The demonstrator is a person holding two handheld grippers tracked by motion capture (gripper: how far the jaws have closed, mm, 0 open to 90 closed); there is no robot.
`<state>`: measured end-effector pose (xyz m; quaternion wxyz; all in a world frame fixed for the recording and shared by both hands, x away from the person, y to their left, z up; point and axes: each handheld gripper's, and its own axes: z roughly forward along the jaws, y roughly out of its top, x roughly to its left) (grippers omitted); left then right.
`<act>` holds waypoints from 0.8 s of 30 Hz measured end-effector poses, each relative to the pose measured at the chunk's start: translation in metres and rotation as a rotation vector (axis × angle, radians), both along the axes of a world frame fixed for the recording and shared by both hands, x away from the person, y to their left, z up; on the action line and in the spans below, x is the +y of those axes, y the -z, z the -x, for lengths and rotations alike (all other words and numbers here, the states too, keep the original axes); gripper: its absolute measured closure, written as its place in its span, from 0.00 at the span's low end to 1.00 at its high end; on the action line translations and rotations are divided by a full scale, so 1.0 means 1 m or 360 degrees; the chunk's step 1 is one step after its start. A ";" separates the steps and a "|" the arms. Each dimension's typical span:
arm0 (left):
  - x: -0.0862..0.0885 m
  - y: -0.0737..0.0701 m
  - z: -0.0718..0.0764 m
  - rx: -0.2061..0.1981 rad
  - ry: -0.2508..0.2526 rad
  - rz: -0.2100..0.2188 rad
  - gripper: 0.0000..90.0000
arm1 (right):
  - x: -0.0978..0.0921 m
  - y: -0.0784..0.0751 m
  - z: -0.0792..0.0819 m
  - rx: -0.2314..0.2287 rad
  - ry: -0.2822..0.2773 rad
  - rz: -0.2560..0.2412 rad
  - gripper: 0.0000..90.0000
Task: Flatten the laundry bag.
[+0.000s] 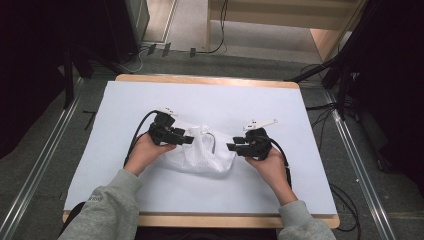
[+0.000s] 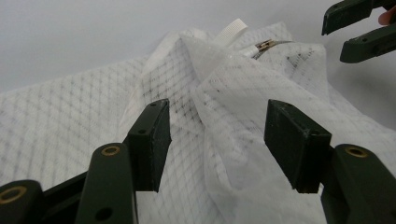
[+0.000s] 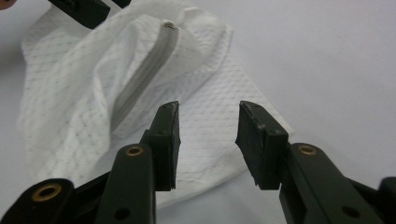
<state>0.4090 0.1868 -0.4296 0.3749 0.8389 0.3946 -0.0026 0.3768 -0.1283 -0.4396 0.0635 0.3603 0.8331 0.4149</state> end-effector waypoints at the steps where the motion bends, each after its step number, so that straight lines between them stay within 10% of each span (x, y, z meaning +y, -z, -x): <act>1: -0.003 0.002 -0.002 0.0004 0.0001 -0.0012 0.48 | -0.001 0.002 -0.002 -0.0005 0.0009 0.0004 0.67; 4: -0.010 0.009 -0.006 0.0102 0.0013 0.0033 0.58 | -0.006 0.008 -0.009 0.0017 0.0059 0.0019 0.68; 12: -0.018 0.020 0.000 0.0107 0.0082 -0.0041 0.98 | -0.009 0.023 -0.028 0.0054 0.0181 0.0086 0.65; 24: -0.012 0.005 0.011 0.0058 0.0108 0.0062 1.00 | -0.006 0.032 -0.036 0.0088 0.0211 0.0100 0.68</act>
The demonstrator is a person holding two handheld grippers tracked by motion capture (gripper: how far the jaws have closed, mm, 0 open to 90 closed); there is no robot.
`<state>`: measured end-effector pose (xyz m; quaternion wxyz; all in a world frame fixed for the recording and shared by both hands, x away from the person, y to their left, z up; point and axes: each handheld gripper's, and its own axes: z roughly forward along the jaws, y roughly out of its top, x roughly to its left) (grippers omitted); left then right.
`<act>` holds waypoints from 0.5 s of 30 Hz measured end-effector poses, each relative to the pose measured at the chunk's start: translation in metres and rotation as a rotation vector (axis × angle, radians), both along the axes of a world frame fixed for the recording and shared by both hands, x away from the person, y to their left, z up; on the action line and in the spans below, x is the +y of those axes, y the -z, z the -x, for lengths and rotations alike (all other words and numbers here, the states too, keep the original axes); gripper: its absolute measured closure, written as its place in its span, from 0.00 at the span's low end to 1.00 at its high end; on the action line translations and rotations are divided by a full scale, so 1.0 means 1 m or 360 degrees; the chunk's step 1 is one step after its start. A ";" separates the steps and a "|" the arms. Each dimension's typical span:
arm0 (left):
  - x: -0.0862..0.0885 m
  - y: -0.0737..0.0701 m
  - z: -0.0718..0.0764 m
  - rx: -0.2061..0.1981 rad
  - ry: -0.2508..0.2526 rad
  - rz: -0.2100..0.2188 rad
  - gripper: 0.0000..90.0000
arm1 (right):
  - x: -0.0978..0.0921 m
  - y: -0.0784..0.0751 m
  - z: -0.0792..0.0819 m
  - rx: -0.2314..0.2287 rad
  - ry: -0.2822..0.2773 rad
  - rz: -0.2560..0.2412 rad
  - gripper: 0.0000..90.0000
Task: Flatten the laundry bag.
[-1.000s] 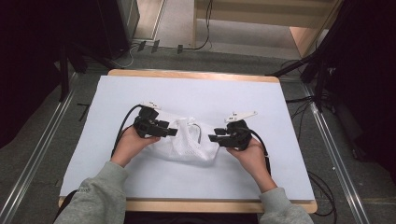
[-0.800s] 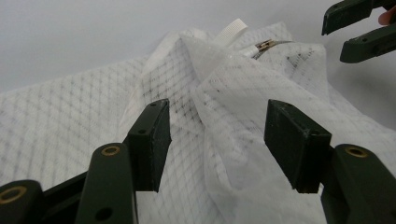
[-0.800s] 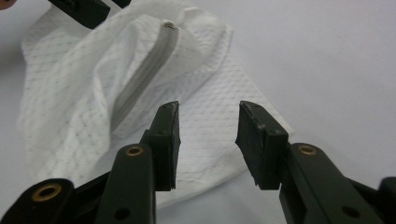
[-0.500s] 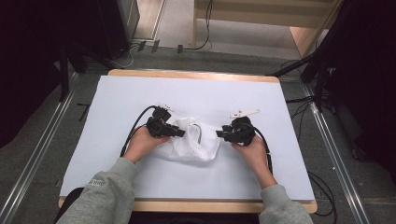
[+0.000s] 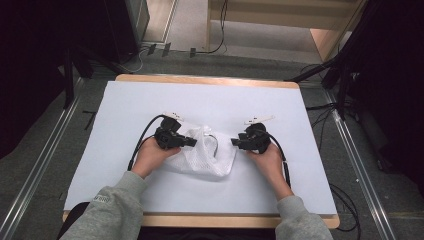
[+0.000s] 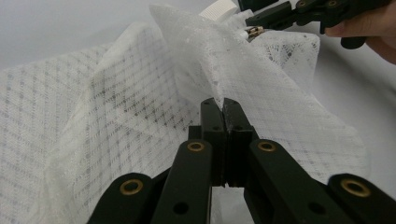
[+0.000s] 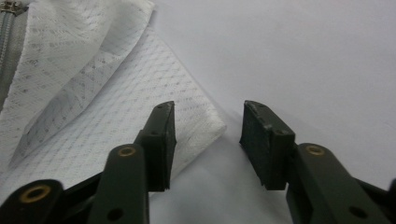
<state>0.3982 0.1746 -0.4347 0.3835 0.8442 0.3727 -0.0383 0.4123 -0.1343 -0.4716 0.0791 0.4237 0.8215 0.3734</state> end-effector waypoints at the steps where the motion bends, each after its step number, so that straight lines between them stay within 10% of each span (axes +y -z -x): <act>1: 0.001 -0.001 0.001 -0.0002 0.0005 0.0007 1.00 | 0.001 0.000 0.000 0.0029 -0.0022 -0.0036 0.73; 8: 0.010 -0.013 0.012 -0.0053 0.0003 0.0049 1.00 | 0.006 -0.001 0.001 0.0044 -0.0058 0.0033 0.99; 15: 0.020 -0.028 0.025 -0.0167 -0.0007 0.0098 1.00 | -0.006 -0.006 -0.007 0.0079 0.0010 0.0007 1.00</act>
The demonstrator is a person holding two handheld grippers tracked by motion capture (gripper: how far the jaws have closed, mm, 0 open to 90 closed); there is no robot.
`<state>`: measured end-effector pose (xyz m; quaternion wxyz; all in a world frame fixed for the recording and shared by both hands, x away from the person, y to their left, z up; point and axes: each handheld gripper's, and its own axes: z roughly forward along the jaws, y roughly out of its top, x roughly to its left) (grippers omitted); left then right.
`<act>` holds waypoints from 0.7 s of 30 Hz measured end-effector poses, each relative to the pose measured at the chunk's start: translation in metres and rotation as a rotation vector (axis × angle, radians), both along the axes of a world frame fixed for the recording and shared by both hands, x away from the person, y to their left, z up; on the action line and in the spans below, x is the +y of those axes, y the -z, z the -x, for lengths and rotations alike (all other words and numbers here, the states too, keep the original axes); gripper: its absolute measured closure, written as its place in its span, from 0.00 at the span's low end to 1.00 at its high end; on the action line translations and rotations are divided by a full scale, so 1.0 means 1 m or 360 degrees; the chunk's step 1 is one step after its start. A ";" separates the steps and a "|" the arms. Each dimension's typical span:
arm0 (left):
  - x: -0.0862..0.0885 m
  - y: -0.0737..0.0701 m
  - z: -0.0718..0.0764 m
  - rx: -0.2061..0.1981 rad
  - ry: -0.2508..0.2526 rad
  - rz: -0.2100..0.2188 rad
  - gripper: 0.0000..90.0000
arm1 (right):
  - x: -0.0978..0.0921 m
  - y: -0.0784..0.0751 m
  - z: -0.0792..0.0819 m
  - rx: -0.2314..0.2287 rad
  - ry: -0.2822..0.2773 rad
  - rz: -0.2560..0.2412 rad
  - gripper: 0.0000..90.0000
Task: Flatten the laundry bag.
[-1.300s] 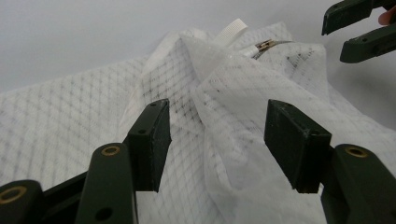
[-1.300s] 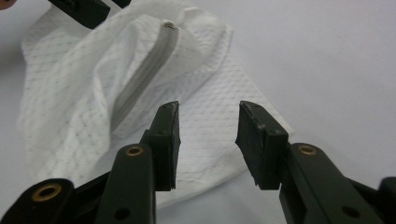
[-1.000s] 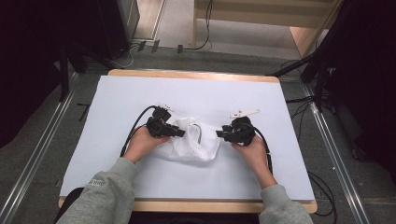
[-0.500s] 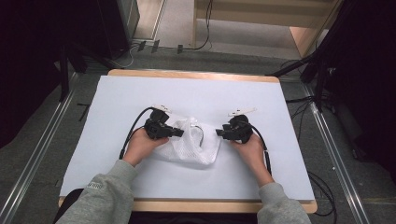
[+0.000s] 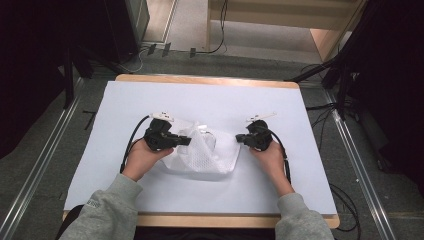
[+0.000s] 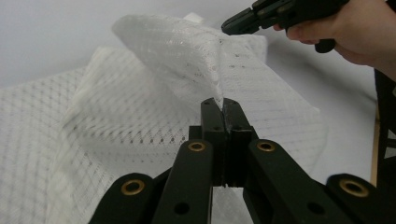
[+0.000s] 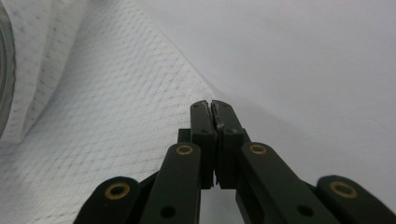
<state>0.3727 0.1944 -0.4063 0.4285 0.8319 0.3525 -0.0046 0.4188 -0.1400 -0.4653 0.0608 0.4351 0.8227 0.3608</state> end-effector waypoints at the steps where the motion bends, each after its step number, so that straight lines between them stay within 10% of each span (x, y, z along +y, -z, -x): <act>1: 0.001 -0.003 0.002 -0.0018 -0.0004 0.0013 1.00 | -0.007 -0.003 -0.003 -0.0010 0.0026 -0.0005 1.00; 21: -0.023 0.001 0.038 0.0006 0.0091 0.0046 1.00 | -0.069 -0.004 -0.027 -0.0017 0.0319 0.0010 1.00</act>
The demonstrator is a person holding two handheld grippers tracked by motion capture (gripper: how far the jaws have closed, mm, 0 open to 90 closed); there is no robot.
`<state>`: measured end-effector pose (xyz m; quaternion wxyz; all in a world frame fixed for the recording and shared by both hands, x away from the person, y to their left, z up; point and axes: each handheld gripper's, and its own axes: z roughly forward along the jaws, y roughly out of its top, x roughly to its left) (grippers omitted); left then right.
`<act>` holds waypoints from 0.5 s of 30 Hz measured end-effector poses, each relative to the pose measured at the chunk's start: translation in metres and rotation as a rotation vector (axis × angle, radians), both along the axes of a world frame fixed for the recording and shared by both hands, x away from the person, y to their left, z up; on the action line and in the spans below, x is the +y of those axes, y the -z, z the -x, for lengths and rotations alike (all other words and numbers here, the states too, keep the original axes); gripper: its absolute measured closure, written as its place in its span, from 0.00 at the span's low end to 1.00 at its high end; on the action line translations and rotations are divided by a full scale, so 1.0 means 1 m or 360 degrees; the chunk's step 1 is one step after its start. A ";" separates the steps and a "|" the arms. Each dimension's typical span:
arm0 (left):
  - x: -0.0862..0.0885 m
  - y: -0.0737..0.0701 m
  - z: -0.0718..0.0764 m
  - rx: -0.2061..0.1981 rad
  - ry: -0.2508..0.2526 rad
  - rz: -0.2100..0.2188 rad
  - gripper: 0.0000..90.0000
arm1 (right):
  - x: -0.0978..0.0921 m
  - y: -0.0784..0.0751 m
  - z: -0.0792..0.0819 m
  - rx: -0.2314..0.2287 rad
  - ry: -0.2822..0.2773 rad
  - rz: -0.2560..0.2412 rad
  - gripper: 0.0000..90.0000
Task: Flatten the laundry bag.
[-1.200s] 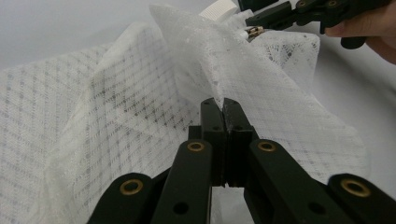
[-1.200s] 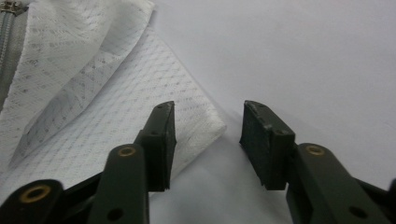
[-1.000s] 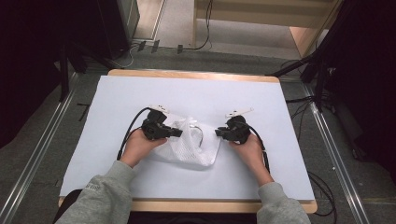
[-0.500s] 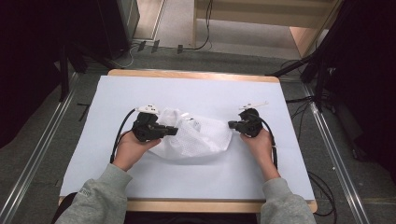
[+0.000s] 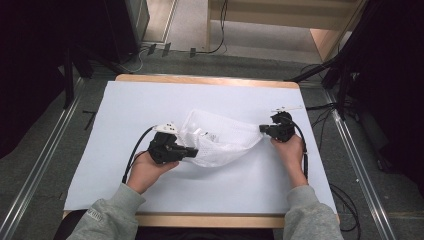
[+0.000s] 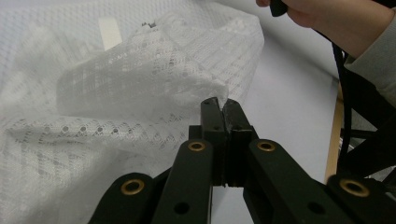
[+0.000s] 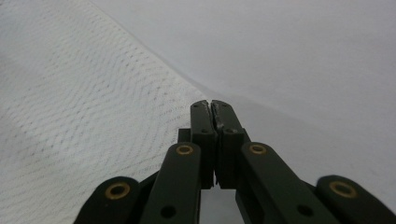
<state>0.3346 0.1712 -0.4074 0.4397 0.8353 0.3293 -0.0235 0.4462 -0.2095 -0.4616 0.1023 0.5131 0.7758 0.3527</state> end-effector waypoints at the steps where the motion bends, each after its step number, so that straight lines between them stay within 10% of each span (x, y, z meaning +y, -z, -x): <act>1: -0.001 0.001 0.001 0.0006 0.0010 -0.0005 1.00 | -0.001 0.000 -0.001 0.0002 0.0015 0.0005 1.00; 15: 0.004 0.000 0.007 0.0051 0.0045 -0.0063 0.82 | -0.013 -0.008 0.001 -0.0055 0.0025 -0.0059 0.88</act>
